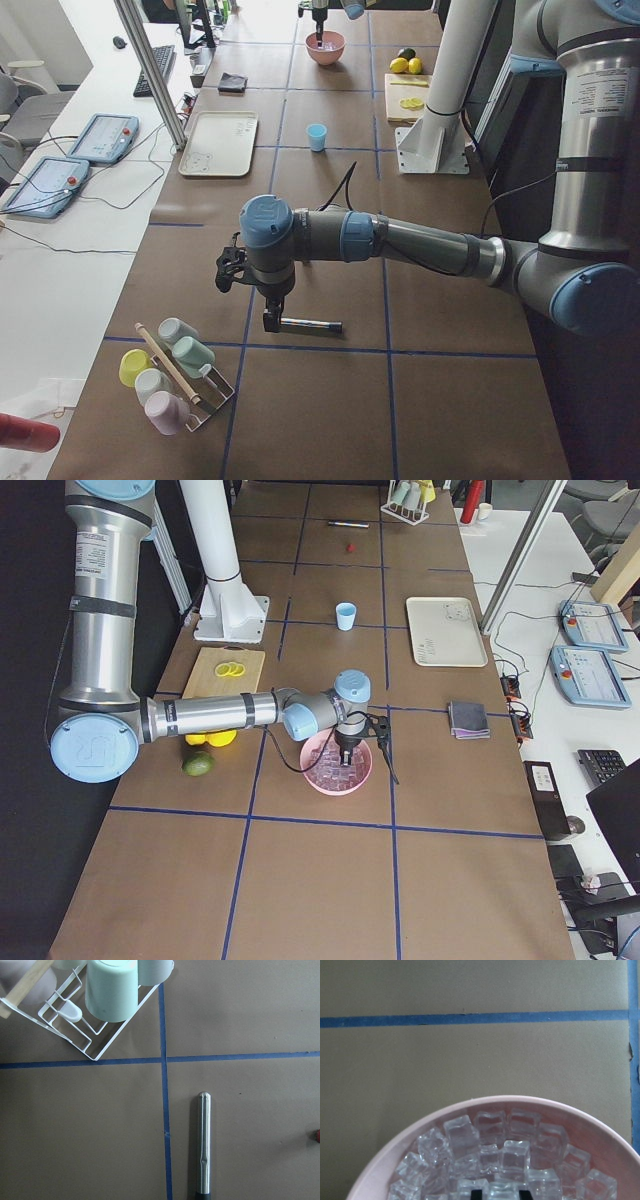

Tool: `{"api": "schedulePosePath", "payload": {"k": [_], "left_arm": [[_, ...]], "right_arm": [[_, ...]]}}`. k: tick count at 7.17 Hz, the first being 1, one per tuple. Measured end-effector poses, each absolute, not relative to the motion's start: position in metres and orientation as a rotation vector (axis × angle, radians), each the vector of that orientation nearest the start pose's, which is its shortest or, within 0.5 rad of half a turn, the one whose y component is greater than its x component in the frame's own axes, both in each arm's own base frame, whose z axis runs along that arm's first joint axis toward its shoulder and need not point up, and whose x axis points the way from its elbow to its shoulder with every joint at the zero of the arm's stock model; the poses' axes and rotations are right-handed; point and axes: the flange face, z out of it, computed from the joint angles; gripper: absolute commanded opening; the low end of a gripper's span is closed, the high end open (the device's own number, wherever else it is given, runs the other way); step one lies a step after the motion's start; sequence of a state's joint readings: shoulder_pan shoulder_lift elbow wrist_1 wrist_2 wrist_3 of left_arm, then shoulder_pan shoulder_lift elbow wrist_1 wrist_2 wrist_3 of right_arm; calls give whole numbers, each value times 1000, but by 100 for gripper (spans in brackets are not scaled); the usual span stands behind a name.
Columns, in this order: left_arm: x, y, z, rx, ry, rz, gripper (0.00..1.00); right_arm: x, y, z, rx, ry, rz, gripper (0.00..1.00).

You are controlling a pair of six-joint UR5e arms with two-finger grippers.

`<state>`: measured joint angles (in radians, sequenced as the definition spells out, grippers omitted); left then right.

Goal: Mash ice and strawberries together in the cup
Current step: 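Lower the right gripper into the bowl and grasp a third ice cube, then carry the ice cube with the right gripper over the cup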

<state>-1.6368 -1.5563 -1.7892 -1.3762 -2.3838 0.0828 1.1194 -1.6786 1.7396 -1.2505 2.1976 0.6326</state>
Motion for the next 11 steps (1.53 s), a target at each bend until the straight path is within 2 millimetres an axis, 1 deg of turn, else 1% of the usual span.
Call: {"api": "schedulePosePath", "payload": {"k": [1, 2, 3, 4, 5, 6, 7, 8, 9, 10, 11], "left_arm": [[-92, -473, 574, 72, 810, 21, 100], [-92, -472, 573, 74, 810, 22, 100], [-92, -471, 572, 75, 810, 22, 100], [-93, -471, 572, 76, 810, 22, 100], [-93, -471, 572, 76, 810, 21, 100], [-93, -471, 572, 77, 810, 21, 100], [-93, -470, 572, 75, 810, 21, 100], [-93, -470, 573, 74, 810, 20, 100], [-93, -470, 573, 72, 810, 19, 100], [-93, -470, 574, 71, 810, 19, 100], [-93, -470, 574, 70, 810, 18, 100]], "right_arm": [[-130, -455, 594, 5, -725, 66, 0], [-118, -456, 577, 16, -734, 84, 0], [-111, -454, 549, 11, -736, 99, 0], [-111, -456, 509, 1, -732, 103, 0], [-124, -469, 461, -1, -735, 91, 0], [-155, -486, 405, -9, -738, 55, 0], [-199, -500, 344, -26, -743, 18, 0], [-242, -506, 288, -47, -756, 14, 0], [-282, -502, 243, -70, -774, 28, 0], [-321, -492, 207, -92, -793, 40, 0], [-362, -481, 174, -103, -799, 43, 0]]}}
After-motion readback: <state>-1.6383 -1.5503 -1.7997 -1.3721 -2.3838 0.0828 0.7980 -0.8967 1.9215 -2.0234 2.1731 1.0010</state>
